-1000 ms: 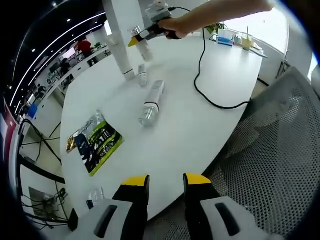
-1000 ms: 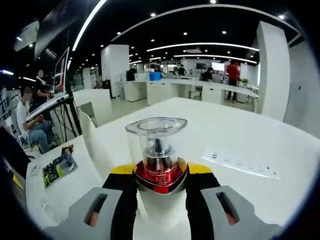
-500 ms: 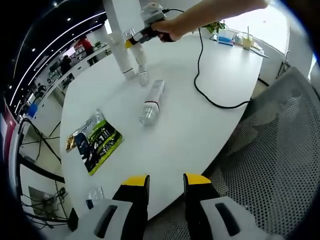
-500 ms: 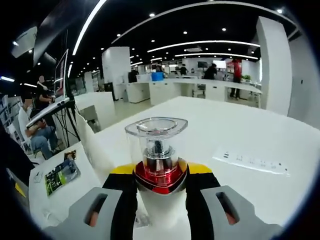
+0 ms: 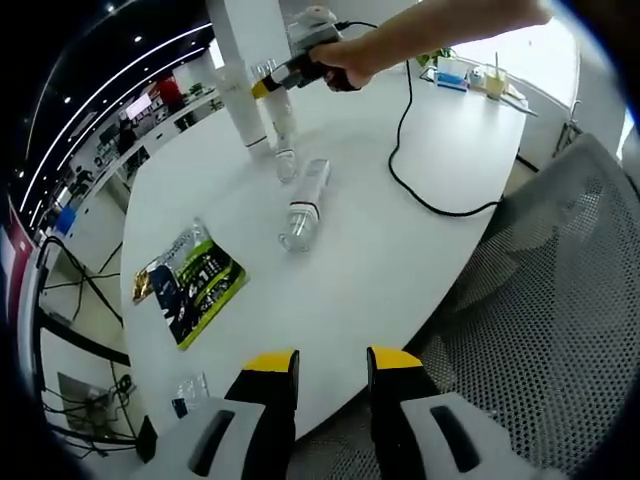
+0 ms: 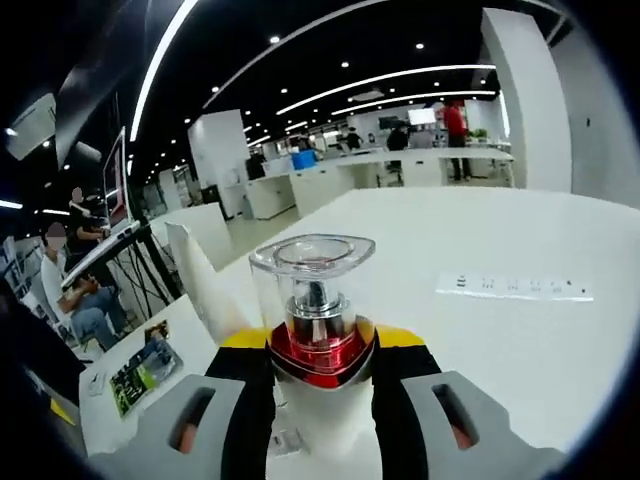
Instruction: Arrange the skincare products in the storage area until every visible bottle or jar stands upright without overlapping.
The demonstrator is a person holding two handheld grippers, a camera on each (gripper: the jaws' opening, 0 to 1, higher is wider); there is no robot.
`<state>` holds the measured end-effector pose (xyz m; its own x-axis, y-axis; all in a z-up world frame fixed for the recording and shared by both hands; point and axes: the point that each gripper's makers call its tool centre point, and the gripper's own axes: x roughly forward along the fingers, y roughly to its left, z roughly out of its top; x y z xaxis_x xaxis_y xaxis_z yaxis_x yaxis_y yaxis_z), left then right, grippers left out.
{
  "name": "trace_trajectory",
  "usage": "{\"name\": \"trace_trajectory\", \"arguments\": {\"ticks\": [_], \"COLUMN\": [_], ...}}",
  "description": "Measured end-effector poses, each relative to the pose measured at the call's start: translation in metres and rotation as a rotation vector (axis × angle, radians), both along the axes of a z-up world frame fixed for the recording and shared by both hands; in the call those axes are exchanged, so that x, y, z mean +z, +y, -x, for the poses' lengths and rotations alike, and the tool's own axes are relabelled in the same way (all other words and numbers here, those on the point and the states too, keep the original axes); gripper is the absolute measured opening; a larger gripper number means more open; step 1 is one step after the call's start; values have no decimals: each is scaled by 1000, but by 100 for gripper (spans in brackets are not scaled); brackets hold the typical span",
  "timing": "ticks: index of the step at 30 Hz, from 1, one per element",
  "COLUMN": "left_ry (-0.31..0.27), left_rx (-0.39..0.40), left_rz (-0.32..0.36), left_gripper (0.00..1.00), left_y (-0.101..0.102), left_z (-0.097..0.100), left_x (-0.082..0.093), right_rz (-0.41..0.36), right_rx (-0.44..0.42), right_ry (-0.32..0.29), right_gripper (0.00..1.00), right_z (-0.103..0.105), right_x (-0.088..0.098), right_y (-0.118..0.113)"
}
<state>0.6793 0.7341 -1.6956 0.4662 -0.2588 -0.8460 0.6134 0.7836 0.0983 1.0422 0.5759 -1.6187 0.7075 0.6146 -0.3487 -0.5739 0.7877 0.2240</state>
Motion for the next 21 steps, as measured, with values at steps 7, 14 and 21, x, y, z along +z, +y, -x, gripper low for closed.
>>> {"name": "trace_trajectory", "arguments": {"ticks": [7,14,21], "left_ry": [0,0,5], "left_rx": [-1,-4,-5], "left_rz": [-2,-2,-1], "left_gripper": [28,28,28], "left_y": [0,0,-1], "left_z": [0,0,1], "left_x": [0,0,-1], "right_rz": [35,74,88], "right_rx": [5,36,62], "right_ry": [-22,-65,-105], "right_gripper": [34,34,34], "right_z": [-8,-14,-3], "right_x": [1,-6,-9], "right_y": [-10,-18,-16]}}
